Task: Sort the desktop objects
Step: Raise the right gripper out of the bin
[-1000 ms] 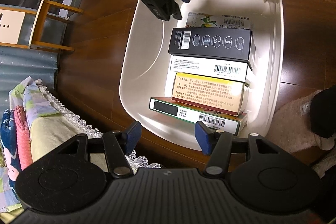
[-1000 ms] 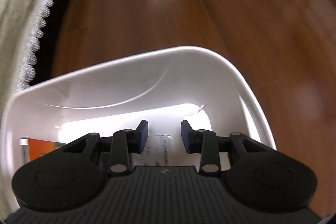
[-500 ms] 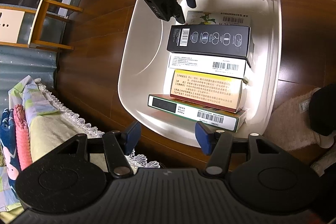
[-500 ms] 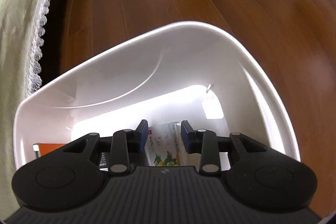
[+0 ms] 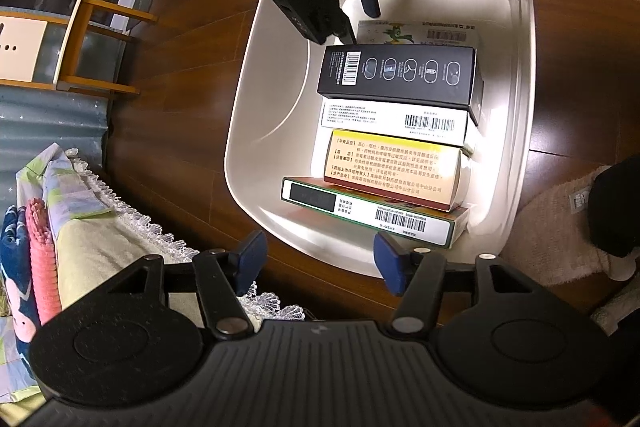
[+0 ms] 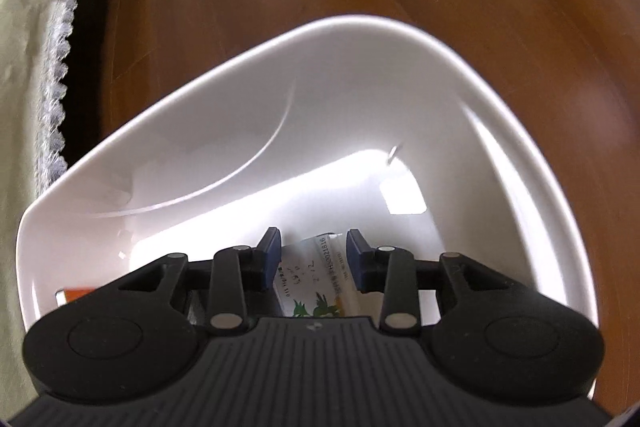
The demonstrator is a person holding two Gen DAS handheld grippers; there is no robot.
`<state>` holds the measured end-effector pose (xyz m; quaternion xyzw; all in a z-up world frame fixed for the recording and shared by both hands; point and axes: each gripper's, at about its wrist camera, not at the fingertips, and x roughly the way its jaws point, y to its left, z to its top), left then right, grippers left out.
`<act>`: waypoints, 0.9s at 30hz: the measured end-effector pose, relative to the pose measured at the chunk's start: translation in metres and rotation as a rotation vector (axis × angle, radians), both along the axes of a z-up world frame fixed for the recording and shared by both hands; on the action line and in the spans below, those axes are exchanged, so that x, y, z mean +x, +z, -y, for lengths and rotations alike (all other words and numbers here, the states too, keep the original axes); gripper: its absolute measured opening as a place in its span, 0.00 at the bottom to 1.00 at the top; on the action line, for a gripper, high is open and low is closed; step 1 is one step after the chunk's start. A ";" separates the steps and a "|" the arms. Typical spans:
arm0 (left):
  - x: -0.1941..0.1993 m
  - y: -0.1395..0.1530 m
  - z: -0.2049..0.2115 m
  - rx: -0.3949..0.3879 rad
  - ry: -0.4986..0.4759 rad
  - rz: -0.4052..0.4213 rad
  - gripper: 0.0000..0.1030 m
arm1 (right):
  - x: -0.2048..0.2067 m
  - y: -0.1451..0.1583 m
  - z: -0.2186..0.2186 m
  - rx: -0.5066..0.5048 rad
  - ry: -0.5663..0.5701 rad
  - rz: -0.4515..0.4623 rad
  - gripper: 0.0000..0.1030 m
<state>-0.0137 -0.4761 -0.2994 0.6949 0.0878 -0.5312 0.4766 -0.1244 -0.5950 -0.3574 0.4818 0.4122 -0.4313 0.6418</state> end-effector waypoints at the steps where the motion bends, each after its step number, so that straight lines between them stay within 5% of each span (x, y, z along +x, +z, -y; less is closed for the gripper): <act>1: 0.000 0.000 0.000 0.000 0.000 0.000 0.61 | -0.001 -0.001 -0.001 0.013 -0.004 0.009 0.30; 27: 0.002 0.002 -0.003 -0.006 -0.001 0.004 0.61 | -0.022 -0.012 -0.019 0.156 -0.184 0.142 0.35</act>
